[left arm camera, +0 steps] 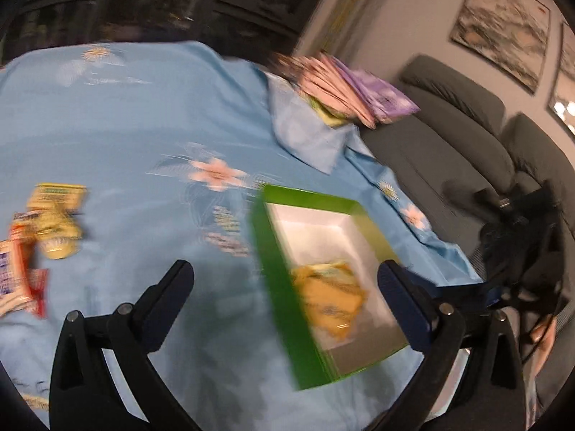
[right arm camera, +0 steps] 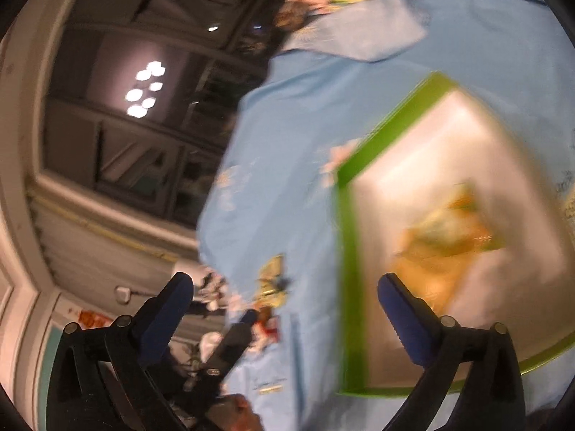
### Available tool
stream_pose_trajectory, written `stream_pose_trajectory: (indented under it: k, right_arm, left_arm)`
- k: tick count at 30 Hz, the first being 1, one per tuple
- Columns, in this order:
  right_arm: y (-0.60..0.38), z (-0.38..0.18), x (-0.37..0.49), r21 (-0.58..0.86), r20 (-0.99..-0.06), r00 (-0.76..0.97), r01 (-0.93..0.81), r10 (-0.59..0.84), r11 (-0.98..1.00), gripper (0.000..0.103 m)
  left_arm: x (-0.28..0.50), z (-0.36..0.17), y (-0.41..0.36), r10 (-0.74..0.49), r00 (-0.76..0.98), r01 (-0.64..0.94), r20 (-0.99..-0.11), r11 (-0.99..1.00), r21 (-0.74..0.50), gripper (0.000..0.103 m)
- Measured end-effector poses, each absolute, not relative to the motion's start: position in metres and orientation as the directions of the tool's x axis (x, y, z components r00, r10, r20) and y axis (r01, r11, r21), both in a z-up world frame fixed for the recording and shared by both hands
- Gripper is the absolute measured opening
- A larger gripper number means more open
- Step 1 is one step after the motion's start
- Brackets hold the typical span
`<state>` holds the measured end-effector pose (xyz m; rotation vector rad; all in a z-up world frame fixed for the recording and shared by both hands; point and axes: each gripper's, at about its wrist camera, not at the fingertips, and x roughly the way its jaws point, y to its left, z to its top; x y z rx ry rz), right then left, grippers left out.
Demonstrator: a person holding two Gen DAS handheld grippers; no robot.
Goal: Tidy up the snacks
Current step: 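Move the left gripper back to the pile and close on the biscuit bag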
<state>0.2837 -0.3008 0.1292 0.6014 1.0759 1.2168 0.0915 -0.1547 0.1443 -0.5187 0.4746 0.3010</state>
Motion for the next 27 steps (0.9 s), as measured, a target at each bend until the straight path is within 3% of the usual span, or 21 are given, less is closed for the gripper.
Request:
stream_pose_trajectory:
  k: [9, 15, 22, 25, 27]
  right_arm:
    - [-0.165, 0.121, 0.195, 0.811, -0.393, -0.298, -0.559, 0.870, 0.175, 0.103]
    - [-0.060, 0.085, 0.161, 0.840, -0.402, -0.488, -0.534, 0.775, 0.099, 0.103]
    - [0.010, 0.037, 0.157, 0.854, -0.429, -0.542, -0.504, 0.723, 0.130, 0.103]
    - [0.013, 0.011, 0.163, 0.911, -0.301, -0.606, -0.410, 0.736, 0.035, 0.103]
    - [0.016, -0.005, 0.166, 0.924, -0.277, -0.621, -0.381, 0.733, 0.026, 0.103]
  left_arm:
    - [-0.026, 0.116, -0.044, 0.375, 0.780, -0.606, -0.501, 0.652, -0.455, 0.103]
    - [-0.066, 0.077, 0.021, 0.275, 0.811, -0.580, -0.517, 0.499, -0.644, 0.103]
    - [-0.088, 0.057, 0.043, 0.256, 0.835, -0.550, -0.487, 0.413, -0.726, 0.103]
    - [-0.088, 0.045, 0.046, 0.225, 0.840, -0.543, -0.495, 0.363, -0.757, 0.103]
    - [-0.082, 0.036, 0.049, 0.191, 0.841, -0.540, -0.506, 0.361, -0.760, 0.103]
